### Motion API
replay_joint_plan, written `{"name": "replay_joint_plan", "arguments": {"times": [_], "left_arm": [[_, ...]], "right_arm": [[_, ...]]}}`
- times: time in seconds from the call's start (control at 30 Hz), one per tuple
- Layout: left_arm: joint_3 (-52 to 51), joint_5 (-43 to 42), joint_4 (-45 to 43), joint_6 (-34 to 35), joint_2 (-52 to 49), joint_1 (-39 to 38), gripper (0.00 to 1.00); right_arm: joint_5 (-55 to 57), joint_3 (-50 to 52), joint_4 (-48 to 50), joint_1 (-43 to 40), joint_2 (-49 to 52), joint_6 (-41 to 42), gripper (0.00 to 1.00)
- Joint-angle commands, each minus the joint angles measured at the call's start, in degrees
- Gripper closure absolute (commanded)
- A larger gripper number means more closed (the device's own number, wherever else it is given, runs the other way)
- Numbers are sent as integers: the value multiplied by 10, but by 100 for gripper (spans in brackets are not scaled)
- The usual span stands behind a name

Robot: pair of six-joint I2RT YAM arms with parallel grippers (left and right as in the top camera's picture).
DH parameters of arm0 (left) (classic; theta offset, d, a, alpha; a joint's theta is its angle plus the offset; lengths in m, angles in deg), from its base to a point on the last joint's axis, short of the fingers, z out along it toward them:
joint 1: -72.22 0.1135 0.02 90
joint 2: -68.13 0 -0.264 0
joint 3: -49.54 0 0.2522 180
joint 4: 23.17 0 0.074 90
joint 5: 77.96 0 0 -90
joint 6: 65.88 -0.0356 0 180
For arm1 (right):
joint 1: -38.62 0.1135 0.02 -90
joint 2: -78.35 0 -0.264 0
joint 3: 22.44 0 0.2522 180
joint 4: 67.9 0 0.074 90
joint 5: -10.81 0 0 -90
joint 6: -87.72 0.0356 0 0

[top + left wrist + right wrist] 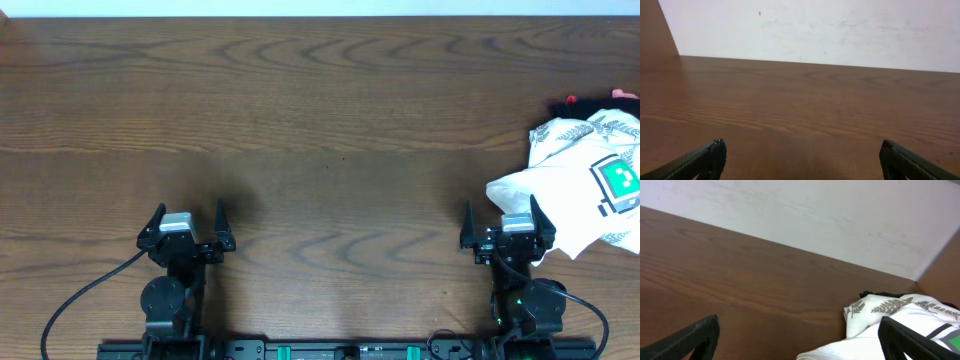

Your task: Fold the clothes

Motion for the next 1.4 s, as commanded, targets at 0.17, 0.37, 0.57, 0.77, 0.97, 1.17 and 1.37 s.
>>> {"name": "replay_joint_plan", "arguments": {"times": [0.17, 0.37, 0.57, 0.77, 0.97, 1.17, 1.37], "left_arm": [[-10, 4, 14, -3, -2, -2, 2], [-10, 5, 17, -3, -2, -2, 2], [-2, 5, 16, 13, -2, -2, 2], [42, 5, 31, 47, -23, -2, 2], [149, 6, 90, 60, -141, -2, 2], [311, 5, 144, 62, -316, -2, 2], [469, -26, 276, 65, -458, -2, 2]], "right_arm": [[-10, 1, -2, -5, -3, -7, 1], [-22, 1, 7, -5, -3, -7, 1], [-23, 1, 6, -5, -3, 45, 1], [5, -39, -59, -5, -3, 115, 1], [87, -130, -177, -5, 26, 142, 1], [120, -238, -294, -5, 128, 178, 1], [117, -353, -379, -13, 282, 178, 1]]}}
